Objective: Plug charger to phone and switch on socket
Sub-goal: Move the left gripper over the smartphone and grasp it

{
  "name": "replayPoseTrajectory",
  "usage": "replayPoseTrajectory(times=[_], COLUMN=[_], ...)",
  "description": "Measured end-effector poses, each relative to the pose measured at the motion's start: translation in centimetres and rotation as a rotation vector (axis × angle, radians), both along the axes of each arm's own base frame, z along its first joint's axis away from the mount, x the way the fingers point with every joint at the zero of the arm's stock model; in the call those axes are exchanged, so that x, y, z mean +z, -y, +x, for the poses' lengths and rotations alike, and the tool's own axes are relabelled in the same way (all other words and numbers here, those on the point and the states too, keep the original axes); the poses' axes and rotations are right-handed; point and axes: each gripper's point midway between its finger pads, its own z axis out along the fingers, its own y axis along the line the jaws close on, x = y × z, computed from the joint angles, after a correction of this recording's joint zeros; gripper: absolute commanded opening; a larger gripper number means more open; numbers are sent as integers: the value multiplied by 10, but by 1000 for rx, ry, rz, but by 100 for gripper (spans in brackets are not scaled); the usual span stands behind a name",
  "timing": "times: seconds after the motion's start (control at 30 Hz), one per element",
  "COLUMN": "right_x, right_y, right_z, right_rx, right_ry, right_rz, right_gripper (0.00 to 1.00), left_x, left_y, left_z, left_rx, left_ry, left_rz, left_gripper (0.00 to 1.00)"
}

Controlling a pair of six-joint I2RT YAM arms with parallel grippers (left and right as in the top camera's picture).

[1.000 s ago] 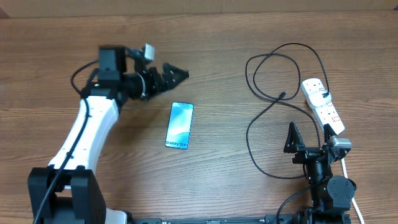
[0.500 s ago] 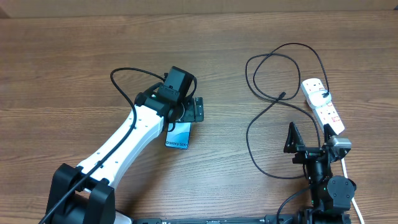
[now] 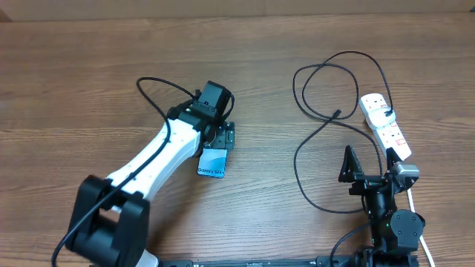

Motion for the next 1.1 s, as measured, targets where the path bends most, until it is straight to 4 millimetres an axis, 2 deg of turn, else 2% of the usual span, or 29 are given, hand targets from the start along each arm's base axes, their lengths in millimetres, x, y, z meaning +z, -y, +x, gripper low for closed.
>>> replayPoseTrajectory(times=[0.13, 0.37, 0.53, 0.7, 0.9, 1.03, 1.1], right_x=[0, 0, 0, 0, 0, 0, 0], right_y=[0, 0, 0, 0, 0, 0, 0], right_z=[0, 0, 0, 0, 0, 0, 0], right_rx=[0, 0, 0, 0, 0, 0, 0], right_ry=[0, -1, 0, 0, 0, 0, 0], right_rz=[0, 0, 0, 0, 0, 0, 0], right_gripper=[100, 100, 100, 100, 100, 100, 100], left_x=[-23, -55, -56, -57, -56, -56, -56], left_y=[1, 18, 20, 20, 20, 20, 20], left_z=[-5, -18, -17, -15, -15, -15, -16], left_rx=[-35, -159, -166, -152, -148, -148, -148], left_ry=[-66, -186, -196, -203, -212, -213, -214], left_rz=[22, -34, -37, -32, -34, -35, -34], left_gripper=[100, 100, 100, 71, 61, 59, 44])
